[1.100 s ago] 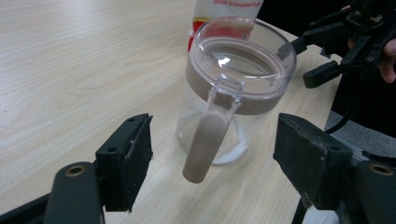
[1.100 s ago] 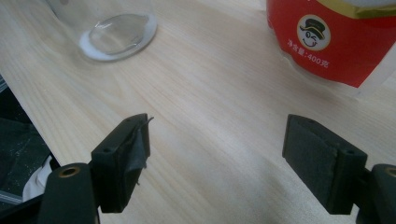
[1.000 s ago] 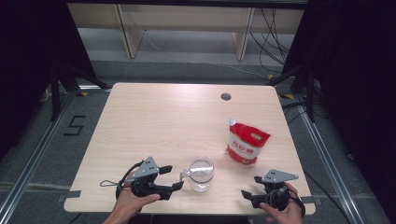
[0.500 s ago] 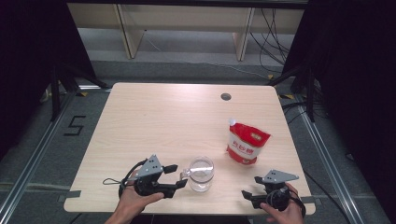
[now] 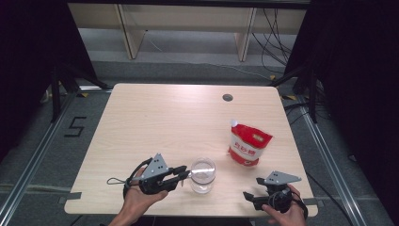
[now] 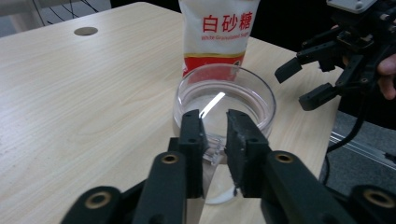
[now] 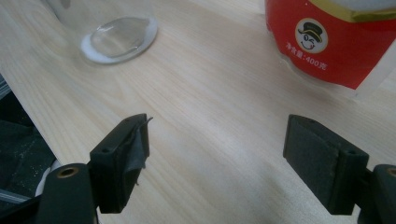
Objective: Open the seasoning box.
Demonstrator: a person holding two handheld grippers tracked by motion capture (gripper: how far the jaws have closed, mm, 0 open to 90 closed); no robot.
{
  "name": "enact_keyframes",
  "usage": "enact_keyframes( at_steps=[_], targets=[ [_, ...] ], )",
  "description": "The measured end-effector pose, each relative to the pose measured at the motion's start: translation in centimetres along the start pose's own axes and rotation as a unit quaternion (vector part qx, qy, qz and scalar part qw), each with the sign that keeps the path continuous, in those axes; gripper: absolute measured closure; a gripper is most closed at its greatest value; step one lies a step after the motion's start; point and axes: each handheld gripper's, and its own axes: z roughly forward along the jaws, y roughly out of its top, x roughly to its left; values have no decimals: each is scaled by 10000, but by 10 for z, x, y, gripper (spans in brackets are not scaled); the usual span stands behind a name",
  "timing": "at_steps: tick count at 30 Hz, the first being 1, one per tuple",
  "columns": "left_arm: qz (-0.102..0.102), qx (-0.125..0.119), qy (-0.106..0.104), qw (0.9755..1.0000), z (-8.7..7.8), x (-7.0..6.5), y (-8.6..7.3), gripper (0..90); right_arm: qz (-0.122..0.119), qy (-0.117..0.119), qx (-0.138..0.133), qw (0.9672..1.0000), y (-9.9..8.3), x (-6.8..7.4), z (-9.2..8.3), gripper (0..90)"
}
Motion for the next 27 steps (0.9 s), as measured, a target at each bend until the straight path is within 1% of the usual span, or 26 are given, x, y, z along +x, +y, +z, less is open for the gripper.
enact_keyframes(
  at_steps=[1, 2, 3, 4, 5, 6, 7, 8, 9, 10, 12, 13, 14, 15, 16, 17, 18, 20, 22, 23, 24, 25, 26, 27],
  targets=[
    [-9, 3, 54, 10000, -1, 0, 1, 800, 44, 7, 18, 10000, 0, 1, -1, 235],
    [-61, -4, 99, 9999, -2, 0, 1, 819, 13, -17, 14, 10000, 0, 1, -1, 233],
    [-51, -52, 122, 9999, -2, 1, 1, 836, -1, 9, -27, 10000, 0, 0, 0, 229],
    [-3, -52, 116, 9999, -2, 2, 1, 845, -24, -9, -36, 10000, 1, 0, 0, 227],
    [-21, -43, 130, 9999, -2, 2, 1, 853, -54, -37, -66, 10000, 1, 1, 1, 223],
    [-53, -9, 131, 9999, -1, 1, 1, 859, -35, -49, -63, 10000, 1, 2, 1, 221],
    [0, -37, 124, 9999, 0, 1, 0, 865, -6, -26, -54, 10000, 1, 2, 1, 219],
    [-15, -37, 95, 9999, 0, 0, 0, 868, -55, 19, -95, 9999, 1, 2, 1, 217],
    [-13, 6, 119, 9999, 0, -1, 0, 869, -12, -39, -123, 9999, 2, 3, 0, 216],
    [4, -9, 122, 9999, 1, -1, 0, 871, -13, -42, -126, 9999, 2, 3, -1, 215],
    [114, 53, 108, 9999, 1, -1, 0, 878, -26, -41, -140, 9999, 2, 2, -1, 215],
    [155, 34, 89, 9998, 2, 0, -1, 878, -10, -32, -142, 9999, 2, 2, -1, 215],
    [150, 63, 127, 9998, 2, 0, -1, 879, 16, -28, -131, 9999, 2, 3, -1, 216],
    [155, 95, 140, 9997, 2, 0, -1, 879, -13, 5, -168, 9999, 2, 3, -1, 220],
    [-3, 52, 133, 9999, 3, -1, -3, 879, -14, -3, -156, 9999, 2, 3, -1, 226],
    [9, 66, 140, 9999, 3, -1, -3, 879, 18, 45, -167, 9998, 2, 4, 1, 236],
    [36, 121, 169, 9998, 3, 0, -4, 880, -103, 56, -170, 9998, 3, 3, 1, 242],
    [-5, 67, 120, 9999, 4, 0, -5, 881, -118, -42, -173, 9998, 3, 4, 0, 252],
    [56, 70, 120, 9999, 4, 1, -5, 881, -157, 112, -184, 9996, 4, 4, 2, 257],
    [50, 67, 111, 9999, 4, 1, -5, 881, -182, 78, -198, 9996, 5, 5, 2, 260],
    [-11, 57, 124, 9999, 4, 0, -5, 882, -151, 24, -209, 9997, 5, 6, 1, 268],
    [-11, 57, 124, 9999, 4, 0, -5, 882, -150, 59, -212, 9996, 5, 6, 2, 281],
    [67, 53, 120, 9999, 4, 1, -5, 881, -161, 52, -230, 9996, 6, 7, 1, 291],
    [45, 41, 118, 9999, 4, 1, -5, 881, -12, 54, -197, 9998, 6, 10, 0, 305]
  ],
)
